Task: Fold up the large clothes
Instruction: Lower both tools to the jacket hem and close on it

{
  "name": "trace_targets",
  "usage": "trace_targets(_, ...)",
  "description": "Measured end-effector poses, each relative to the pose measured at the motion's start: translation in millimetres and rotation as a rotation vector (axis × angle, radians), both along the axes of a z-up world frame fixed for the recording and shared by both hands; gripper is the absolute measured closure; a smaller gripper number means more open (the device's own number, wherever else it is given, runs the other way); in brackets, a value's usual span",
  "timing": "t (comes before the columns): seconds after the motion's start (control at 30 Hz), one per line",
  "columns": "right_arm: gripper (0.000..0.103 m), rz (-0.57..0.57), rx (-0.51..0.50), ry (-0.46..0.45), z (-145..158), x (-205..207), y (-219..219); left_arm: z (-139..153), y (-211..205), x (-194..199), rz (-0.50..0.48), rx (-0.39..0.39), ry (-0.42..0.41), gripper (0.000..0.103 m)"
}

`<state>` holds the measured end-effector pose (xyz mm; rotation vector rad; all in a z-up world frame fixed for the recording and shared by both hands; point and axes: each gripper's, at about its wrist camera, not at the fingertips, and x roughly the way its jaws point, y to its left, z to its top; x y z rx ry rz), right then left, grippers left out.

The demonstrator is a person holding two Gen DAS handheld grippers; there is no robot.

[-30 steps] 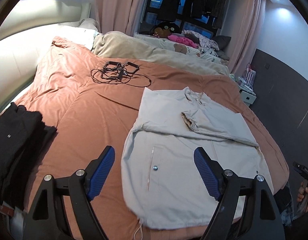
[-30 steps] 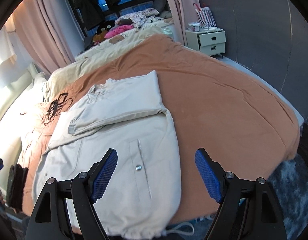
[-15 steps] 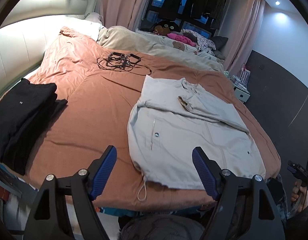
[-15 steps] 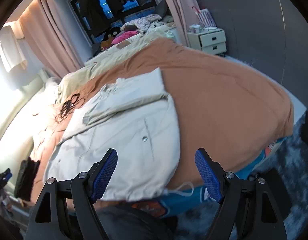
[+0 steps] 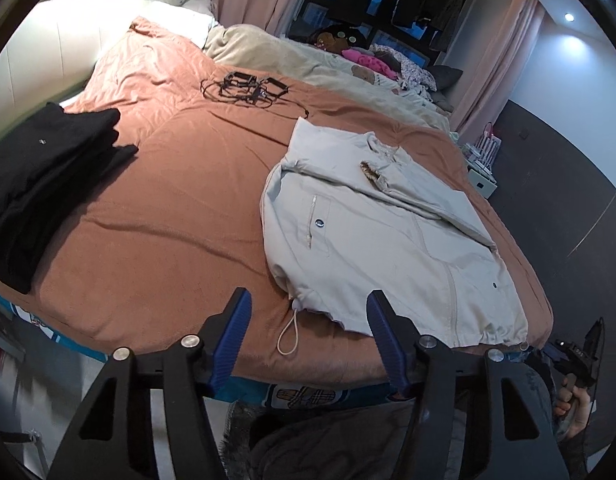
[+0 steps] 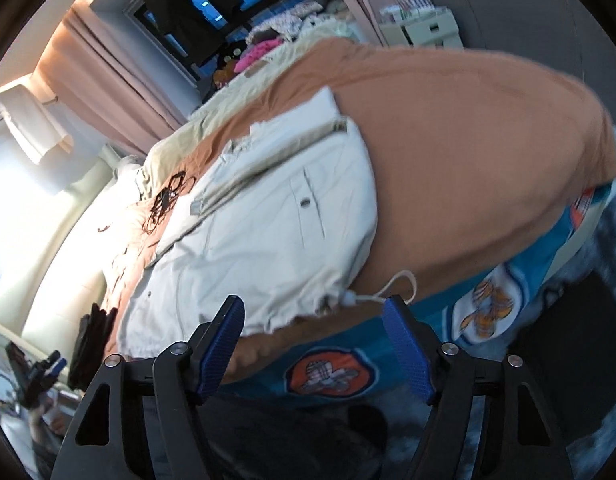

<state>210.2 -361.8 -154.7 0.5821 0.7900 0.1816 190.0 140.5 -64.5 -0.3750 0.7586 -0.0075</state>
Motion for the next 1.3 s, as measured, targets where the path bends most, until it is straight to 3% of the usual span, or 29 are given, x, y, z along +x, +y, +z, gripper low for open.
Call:
trace_targets(0.07,0.037,0.003,0.022,0.02,-15,10,2,-13,4,10,0.007,-0.022,0.019,0.043)
trace_targets(0.13,0.041,0.0,0.051,0.04,-29,22,0,-27,8,22,0.005,-0.039,0.04,0.053)
trace_targets(0.23,0.046,0.001,0.075,0.048,-43,42,-3,-50,13,43,0.008,-0.087,0.072,0.054)
trace_targets(0.5,0.046,-0.003,0.147,0.08,-69,86,-14,-91,11,92,-0.033,-0.192,0.116,0.054)
trace_targets(0.67,0.046,0.006,0.223,0.056,-73,101,-20,-113,19,115,-0.026,-0.24,0.152,0.054)
trace_targets(1.0,0.046,0.018,0.289,0.049,-79,131,-17,-137,32,146,-0.04,-0.312,0.185,0.054)
trace_targets(1.27,0.055,0.12,0.393,0.046,-92,115,-1,-146,23,137,-0.133,-0.405,0.179,0.054)
trace_targets(1.3,0.06,0.123,0.393,0.048,-93,116,1,-146,21,138,-0.138,-0.406,0.183,0.061)
